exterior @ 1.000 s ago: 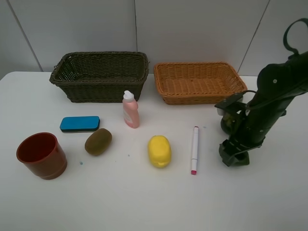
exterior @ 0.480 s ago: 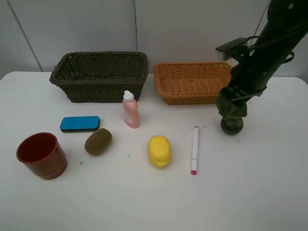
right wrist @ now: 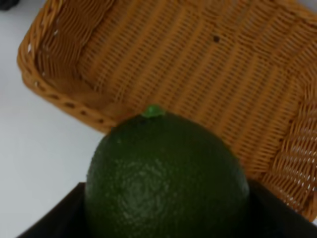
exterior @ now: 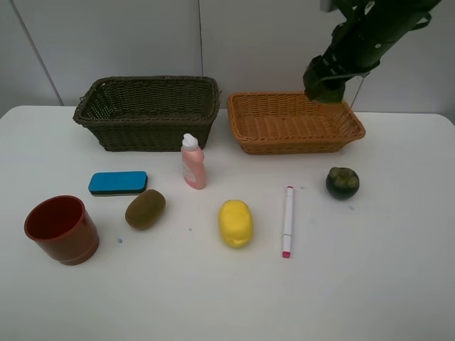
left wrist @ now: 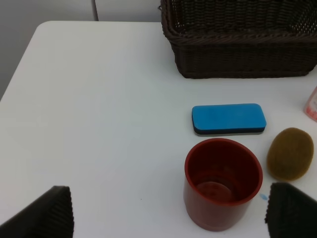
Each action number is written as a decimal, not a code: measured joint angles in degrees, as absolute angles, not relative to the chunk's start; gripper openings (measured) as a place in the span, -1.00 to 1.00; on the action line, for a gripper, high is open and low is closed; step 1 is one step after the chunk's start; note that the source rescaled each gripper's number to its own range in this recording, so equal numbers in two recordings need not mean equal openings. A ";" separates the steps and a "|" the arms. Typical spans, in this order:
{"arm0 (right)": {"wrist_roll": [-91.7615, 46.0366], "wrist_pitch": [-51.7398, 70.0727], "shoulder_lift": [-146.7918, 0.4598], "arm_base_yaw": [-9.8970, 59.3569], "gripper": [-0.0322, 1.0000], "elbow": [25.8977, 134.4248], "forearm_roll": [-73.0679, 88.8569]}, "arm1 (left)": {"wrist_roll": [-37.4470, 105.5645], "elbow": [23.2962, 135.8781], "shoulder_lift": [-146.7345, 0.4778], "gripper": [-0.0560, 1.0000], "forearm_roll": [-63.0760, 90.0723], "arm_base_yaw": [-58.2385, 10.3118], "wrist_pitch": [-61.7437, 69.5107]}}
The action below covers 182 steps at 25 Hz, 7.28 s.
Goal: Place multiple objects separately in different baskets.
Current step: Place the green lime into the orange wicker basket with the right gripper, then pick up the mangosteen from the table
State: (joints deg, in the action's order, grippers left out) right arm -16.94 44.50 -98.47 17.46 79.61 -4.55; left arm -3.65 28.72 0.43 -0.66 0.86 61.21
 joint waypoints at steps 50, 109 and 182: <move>-1.45 33.27 -121.04 8.07 0.51 86.25 -5.23 | -3.65 28.72 0.43 1.00 -0.66 0.86 61.21; -1.42 65.59 -102.98 8.78 1.00 83.76 -4.01 | -3.65 28.72 0.43 1.00 -0.66 0.86 61.21; -1.39 38.47 -113.62 8.78 0.28 64.51 -0.38 | -3.65 28.72 0.43 1.00 -0.66 0.86 61.21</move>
